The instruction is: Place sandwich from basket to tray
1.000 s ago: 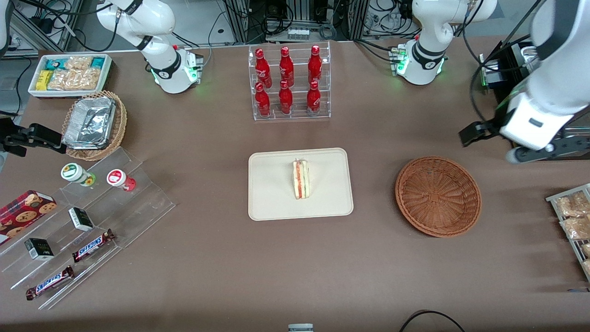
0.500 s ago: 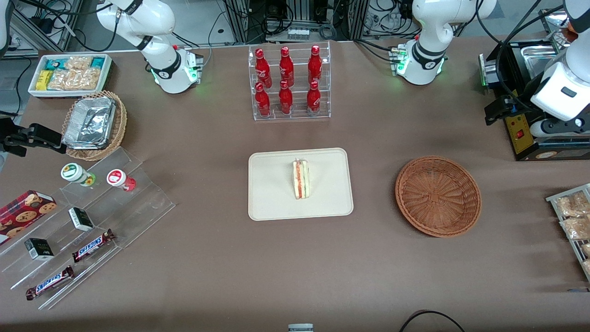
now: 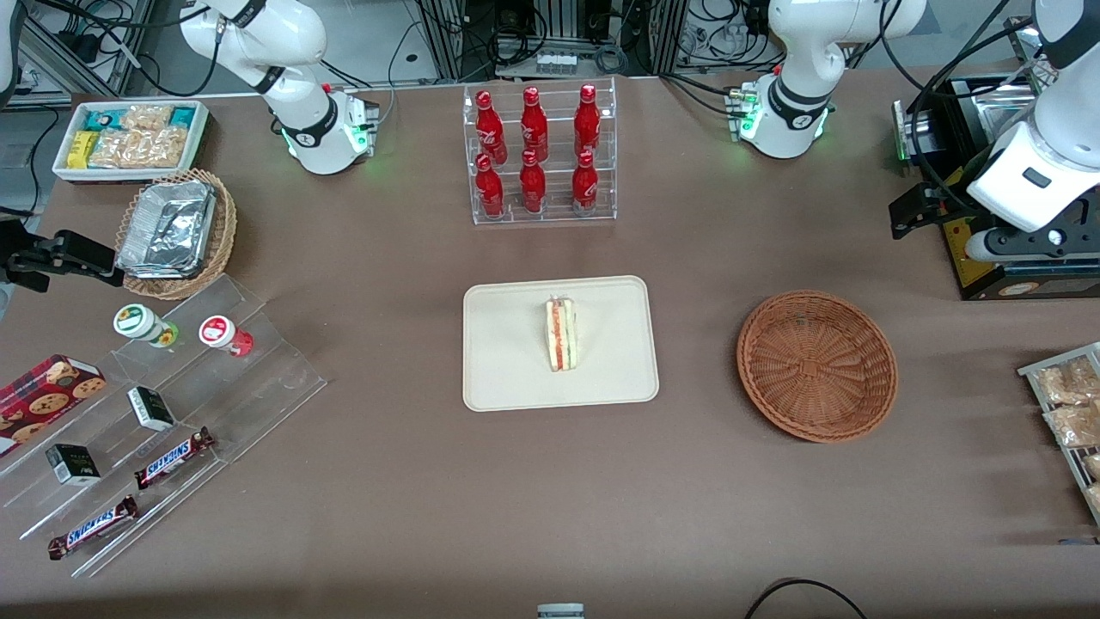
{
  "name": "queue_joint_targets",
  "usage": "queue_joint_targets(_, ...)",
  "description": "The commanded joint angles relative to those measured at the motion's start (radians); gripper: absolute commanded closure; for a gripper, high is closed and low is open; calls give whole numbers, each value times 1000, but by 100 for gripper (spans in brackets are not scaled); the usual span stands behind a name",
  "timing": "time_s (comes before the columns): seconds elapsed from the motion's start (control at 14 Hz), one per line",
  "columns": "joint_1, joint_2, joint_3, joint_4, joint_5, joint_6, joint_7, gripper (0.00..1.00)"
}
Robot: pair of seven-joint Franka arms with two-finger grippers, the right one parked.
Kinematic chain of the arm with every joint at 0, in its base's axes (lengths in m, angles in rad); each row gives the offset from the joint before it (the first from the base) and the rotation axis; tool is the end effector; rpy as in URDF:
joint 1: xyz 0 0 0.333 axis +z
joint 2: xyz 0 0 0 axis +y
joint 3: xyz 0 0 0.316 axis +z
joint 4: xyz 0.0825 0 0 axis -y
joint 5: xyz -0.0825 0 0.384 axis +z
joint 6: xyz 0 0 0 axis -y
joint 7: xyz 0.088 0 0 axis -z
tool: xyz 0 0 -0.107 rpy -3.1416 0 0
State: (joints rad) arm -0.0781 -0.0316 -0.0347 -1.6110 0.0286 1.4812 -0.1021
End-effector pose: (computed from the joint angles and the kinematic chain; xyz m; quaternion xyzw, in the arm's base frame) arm 0.5312 -0.0572 0.6156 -0.9987 0.0047 0.0472 0.0200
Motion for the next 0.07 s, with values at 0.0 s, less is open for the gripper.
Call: queue_joint_targets(0.0,-25,24,29,45,4,1,18,0)
